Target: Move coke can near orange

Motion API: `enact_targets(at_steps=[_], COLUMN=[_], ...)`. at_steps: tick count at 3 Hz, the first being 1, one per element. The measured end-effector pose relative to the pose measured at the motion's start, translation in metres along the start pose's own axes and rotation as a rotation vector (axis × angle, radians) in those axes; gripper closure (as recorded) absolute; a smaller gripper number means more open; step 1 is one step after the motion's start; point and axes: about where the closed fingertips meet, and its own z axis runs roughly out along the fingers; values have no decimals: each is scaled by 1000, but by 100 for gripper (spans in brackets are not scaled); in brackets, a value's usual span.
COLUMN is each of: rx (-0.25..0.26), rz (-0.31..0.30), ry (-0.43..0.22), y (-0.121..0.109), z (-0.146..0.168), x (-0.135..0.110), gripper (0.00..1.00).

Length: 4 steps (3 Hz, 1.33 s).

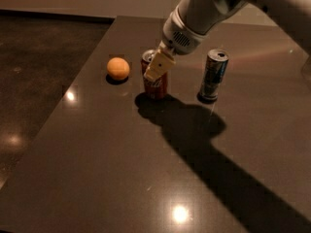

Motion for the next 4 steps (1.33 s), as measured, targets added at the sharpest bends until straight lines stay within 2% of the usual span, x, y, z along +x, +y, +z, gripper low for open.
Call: enact_targets(at_steps=[2,3,4], rx=[-20,-22,-25], rz=[14,11,14], ry=[-34,-39,-43], y=[-10,-13,-14], z=[32,43,49], x=[-31,-43,-47], gripper=[100,84,60])
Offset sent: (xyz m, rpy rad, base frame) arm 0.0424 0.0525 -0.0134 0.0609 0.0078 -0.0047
